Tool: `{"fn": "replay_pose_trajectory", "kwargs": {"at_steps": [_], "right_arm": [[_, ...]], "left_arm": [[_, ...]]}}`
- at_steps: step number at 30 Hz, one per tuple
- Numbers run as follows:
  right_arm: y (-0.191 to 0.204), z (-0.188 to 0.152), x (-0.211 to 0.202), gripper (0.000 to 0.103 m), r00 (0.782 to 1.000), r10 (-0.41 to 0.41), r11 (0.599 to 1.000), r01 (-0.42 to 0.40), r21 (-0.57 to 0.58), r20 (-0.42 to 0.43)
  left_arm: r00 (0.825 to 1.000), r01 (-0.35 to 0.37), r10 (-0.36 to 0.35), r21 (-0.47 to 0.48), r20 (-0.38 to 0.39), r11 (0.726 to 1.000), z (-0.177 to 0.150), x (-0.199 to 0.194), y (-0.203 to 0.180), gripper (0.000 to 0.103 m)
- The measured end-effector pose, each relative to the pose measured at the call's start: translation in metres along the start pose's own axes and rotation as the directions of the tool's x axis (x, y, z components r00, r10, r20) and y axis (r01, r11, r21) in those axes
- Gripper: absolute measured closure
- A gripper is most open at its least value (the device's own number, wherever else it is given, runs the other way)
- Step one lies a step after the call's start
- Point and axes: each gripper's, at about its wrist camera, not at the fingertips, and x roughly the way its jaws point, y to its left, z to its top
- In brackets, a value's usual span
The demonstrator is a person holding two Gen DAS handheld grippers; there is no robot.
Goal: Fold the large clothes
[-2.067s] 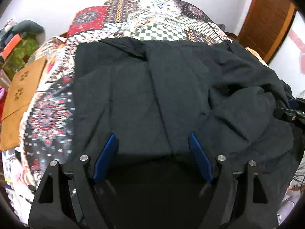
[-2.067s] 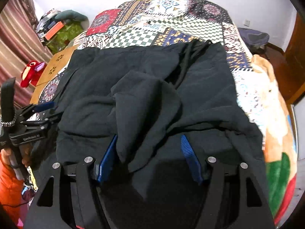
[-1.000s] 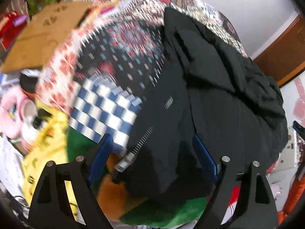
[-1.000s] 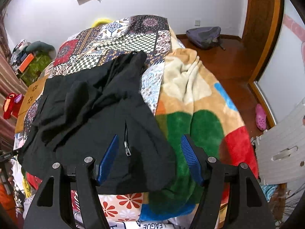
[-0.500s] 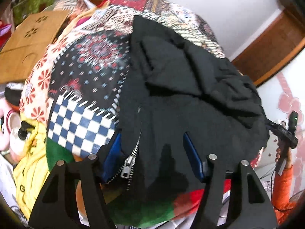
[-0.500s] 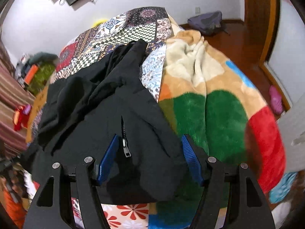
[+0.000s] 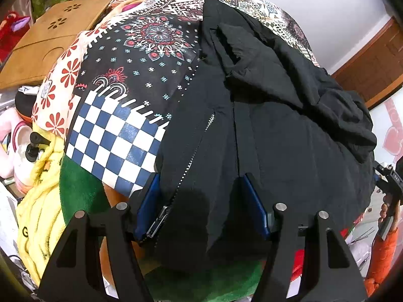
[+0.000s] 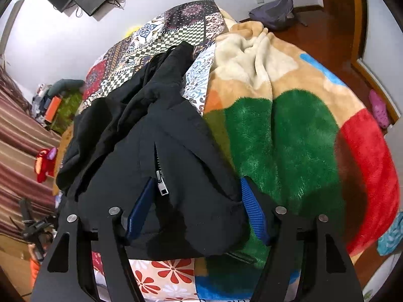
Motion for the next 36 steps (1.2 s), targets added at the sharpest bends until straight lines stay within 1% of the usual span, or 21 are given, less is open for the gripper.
{"fn": "replay_pose_trajectory", "kwargs": {"at_steps": [1,2,3,4,6,8,11,14,17,18,19,21,23,25,27,29,30,32,33,34,36], "right_arm": [[0.005,0.000,-0.003,0.046,1.000,-0.002,1.000,0.002,-0.017,0.013],[0.008,-0.001,-0.005,0.056,1.000,0.004,1.000,-0.004,-0.027,0.025],[0.012,0.000,-0.006,0.063,0.999,0.006,0.999,-0.004,-0.039,0.034],[0.018,0.000,-0.008,0.064,0.999,-0.012,0.998,0.015,-0.061,0.045],[0.023,0.004,-0.012,0.074,0.998,-0.010,0.996,0.015,-0.082,0.066],[0.027,0.013,-0.019,0.080,0.997,0.023,0.997,-0.018,-0.071,0.074],[0.038,0.029,-0.025,0.082,0.994,0.051,0.996,-0.044,-0.075,0.093],[0.059,0.050,-0.029,0.083,0.991,0.068,0.988,-0.051,-0.143,0.113],[0.083,0.071,-0.029,0.084,0.989,0.081,0.974,-0.053,-0.218,0.124],[0.089,0.078,-0.028,0.084,0.988,0.091,0.971,-0.059,-0.234,0.127],[0.092,0.084,-0.026,0.084,0.987,0.098,0.967,-0.065,-0.245,0.126],[0.101,0.099,-0.018,0.085,0.986,0.113,0.961,-0.077,-0.264,0.125],[0.110,0.111,-0.008,0.085,0.986,0.114,0.956,-0.074,-0.284,0.126],[0.117,0.119,0.005,0.085,0.986,0.116,0.950,-0.075,-0.302,0.119],[0.120,0.120,0.012,0.085,0.986,0.124,0.946,-0.083,-0.313,0.113],[0.121,0.119,0.014,0.085,0.985,0.130,0.945,-0.089,-0.316,0.112],[0.120,0.119,0.015,0.085,0.985,0.133,0.944,-0.093,-0.316,0.111],[0.119,0.118,0.015,0.085,0.985,0.135,0.945,-0.095,-0.313,0.109],[0.119,0.116,0.014,0.085,0.985,0.133,0.945,-0.093,-0.314,0.110],[0.118,0.115,0.012,0.085,0.985,0.130,0.945,-0.089,-0.315,0.112],[0.118,0.115,0.009,0.085,0.986,0.126,0.945,-0.085,-0.315,0.113]], "left_arm": [[1.000,0.003,-0.003,0.007,-0.003,1.000,0.000,-0.002,-0.001,0.050],[1.000,0.011,-0.011,0.027,-0.004,1.000,0.003,-0.002,-0.005,0.054],[1.000,0.021,-0.021,0.043,0.000,0.999,0.004,-0.006,-0.008,0.063],[0.999,0.034,-0.035,0.057,0.006,0.998,0.004,-0.010,-0.011,0.072],[0.996,0.081,-0.083,0.076,0.023,0.994,0.008,-0.020,-0.018,0.082],[0.993,0.101,-0.106,0.088,0.046,0.991,0.014,-0.028,-0.026,0.083],[0.989,0.111,-0.119,0.093,0.083,0.989,0.028,-0.037,-0.037,0.085],[0.979,0.151,-0.160,0.081,0.122,0.985,0.050,-0.046,-0.043,0.087],[0.970,0.161,-0.176,0.103,0.168,0.982,0.077,-0.056,-0.055,0.091],[0.965,0.173,-0.191,0.110,0.180,0.979,0.083,-0.060,-0.058,0.100],[0.955,0.205,-0.224,0.114,0.193,0.972,0.094,-0.064,-0.061,0.103],[0.937,0.242,-0.263,0.117,0.231,0.963,0.112,-0.073,-0.066,0.103],[0.933,0.199,-0.235,0.153,0.274,0.968,0.131,-0.081,-0.074,0.103],[0.942,0.133,-0.183,0.188,0.282,0.973,0.146,-0.080,-0.083,0.103],[0.955,0.089,-0.139,0.192,0.261,0.977,0.154,-0.073,-0.087,0.103],[0.968,0.023,-0.070,0.193,0.239,0.981,0.155,-0.061,-0.083,0.099],[0.974,-0.004,-0.041,0.197,0.223,0.980,0.151,-0.055,-0.079,0.094],[0.985,-0.054,0.022,0.186,0.169,0.981,0.140,-0.041,-0.063,0.079],[0.988,-0.063,0.038,0.172,0.150,0.983,0.135,-0.036,-0.055,0.066],[0.990,-0.064,0.043,0.156,0.135,0.986,0.128,-0.032,-0.047,0.058],[0.995,-0.063,0.054,0.106,0.084,0.992,0.108,-0.022,-0.024,0.056]]}}
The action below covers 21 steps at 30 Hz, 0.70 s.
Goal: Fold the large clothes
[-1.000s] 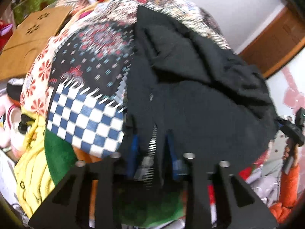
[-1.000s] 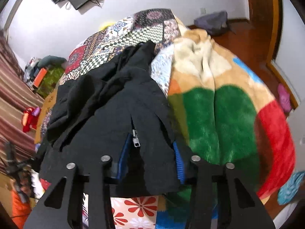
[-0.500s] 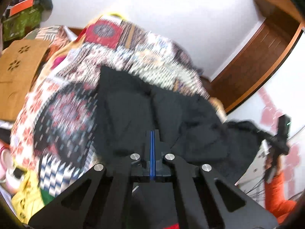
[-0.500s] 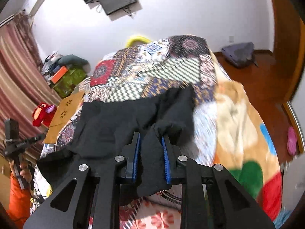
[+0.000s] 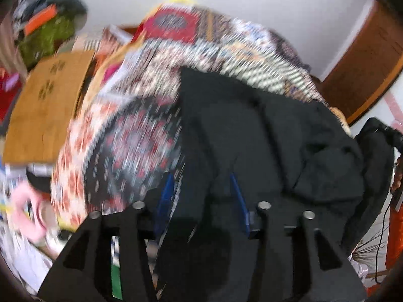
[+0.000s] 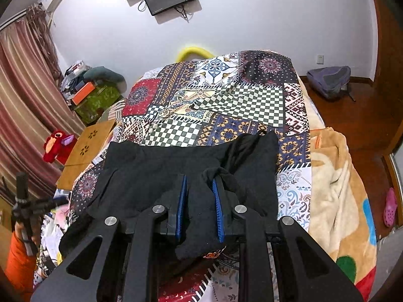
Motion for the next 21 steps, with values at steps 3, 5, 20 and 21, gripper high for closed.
{"fn": "replay_pose_trajectory", "kwargs": {"at_steps": [3,5,20,21], "right_arm": [[0.002,0.001,-0.002,0.085,1.000,-0.010,1.000,0.010,-0.001,0.003],[0.003,0.000,-0.002,0.085,1.000,-0.015,1.000,0.015,0.001,0.003],[0.003,0.002,-0.005,0.086,1.000,-0.022,1.000,0.022,0.003,0.017],[0.003,0.004,-0.005,0.086,1.000,-0.016,1.000,0.016,0.004,0.022]], "left_arm": [[0.997,0.015,-0.021,-0.077,-0.072,0.997,-0.032,0.011,0.026,0.053],[0.993,0.032,-0.046,-0.130,-0.111,0.991,-0.055,0.016,0.040,0.053],[0.988,0.086,-0.101,-0.126,-0.120,0.988,-0.094,0.002,0.016,0.080],[0.989,0.091,-0.104,-0.117,-0.105,0.989,-0.088,-0.002,0.011,0.082]]}}
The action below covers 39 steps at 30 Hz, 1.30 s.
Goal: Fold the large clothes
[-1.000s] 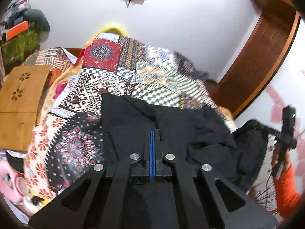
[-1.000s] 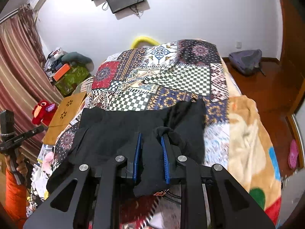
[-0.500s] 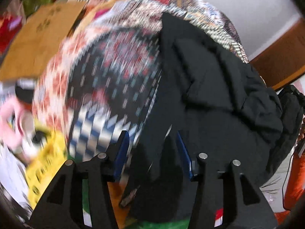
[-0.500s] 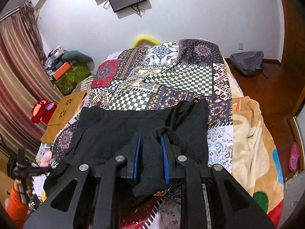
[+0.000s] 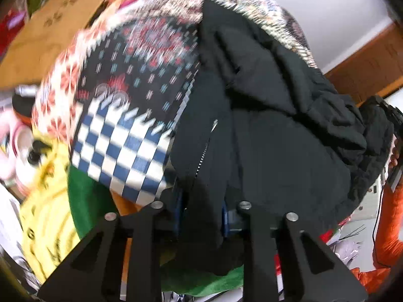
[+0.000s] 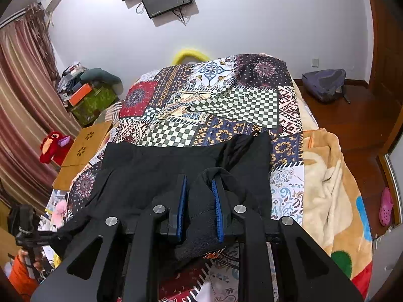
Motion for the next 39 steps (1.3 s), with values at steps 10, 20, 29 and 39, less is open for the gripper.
{"fn": "replay_pose_trajectory", "kwargs": {"at_steps": [10,20,29,39], "right_arm": [[-0.015,0.052,0.024,0.087,0.998,0.027,0.999,-0.030,0.039,0.062],[-0.091,0.081,0.124,0.089,0.989,-0.134,0.978,0.142,0.153,-0.064],[-0.116,0.071,0.199,0.089,0.945,-0.229,0.956,0.264,0.130,-0.234],[-0.101,0.093,0.154,0.085,0.922,-0.297,0.941,0.326,0.086,-0.248]], "left_arm": [[0.960,0.235,-0.218,-0.083,0.174,0.968,0.116,-0.050,-0.027,0.083],[0.963,0.187,-0.138,-0.206,0.233,0.960,0.244,0.019,0.010,0.083],[0.997,-0.006,0.018,-0.181,0.069,0.984,0.295,0.140,0.014,0.080],[0.979,-0.186,0.188,-0.038,0.081,0.982,0.295,0.111,-0.017,0.079]]}}
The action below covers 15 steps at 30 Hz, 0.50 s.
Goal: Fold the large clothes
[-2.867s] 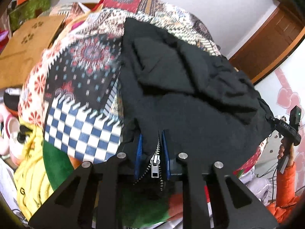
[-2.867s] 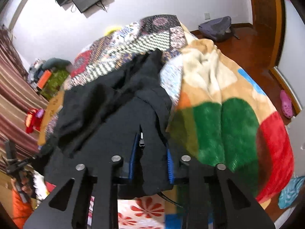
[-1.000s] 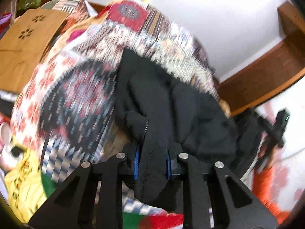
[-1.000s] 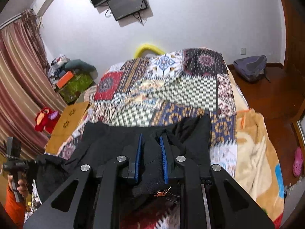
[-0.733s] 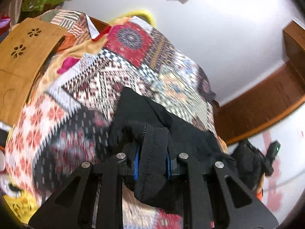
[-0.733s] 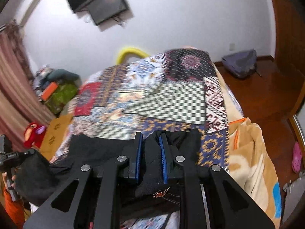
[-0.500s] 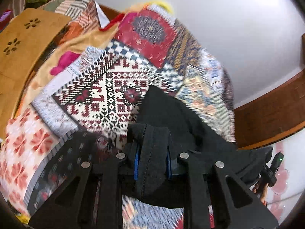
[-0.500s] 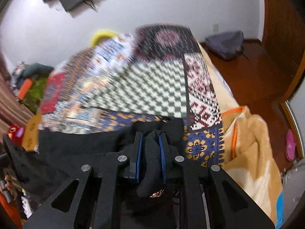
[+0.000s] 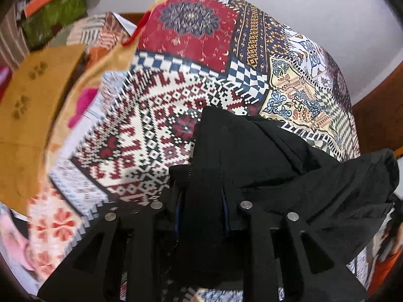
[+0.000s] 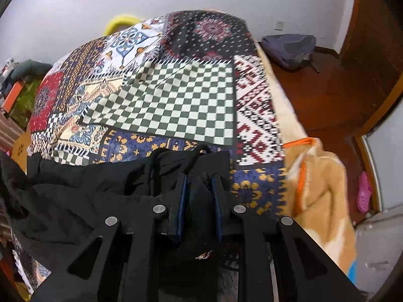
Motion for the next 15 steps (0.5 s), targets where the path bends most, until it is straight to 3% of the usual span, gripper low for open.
{"fn": "replay_pose_trajectory", "kwargs": {"at_steps": [5,7,9,11,15], "right_arm": [[0.012,0.003,-0.034,0.081,0.995,-0.074,0.997,0.075,-0.014,0.065],[0.017,0.002,-0.045,0.069,0.986,-0.118,0.992,0.123,-0.038,0.116],[0.023,0.002,-0.064,0.040,0.957,-0.181,0.978,0.200,-0.065,0.228],[0.027,0.003,-0.077,0.036,0.953,-0.155,0.981,0.180,-0.076,0.261],[0.049,-0.008,-0.096,0.036,0.970,0.008,0.987,0.031,-0.157,0.245]], "left_arm": [[1.000,-0.012,0.011,0.011,0.026,1.000,0.007,-0.034,-0.007,0.076],[1.000,0.002,-0.002,0.000,0.026,1.000,0.009,-0.040,-0.007,0.073],[0.999,0.026,-0.025,-0.019,0.021,0.999,0.008,-0.045,-0.006,0.071],[0.998,0.053,-0.052,-0.048,0.016,0.997,0.009,-0.047,-0.003,0.066],[0.998,0.055,-0.054,-0.073,0.013,0.996,0.008,-0.049,0.000,0.064]]}}
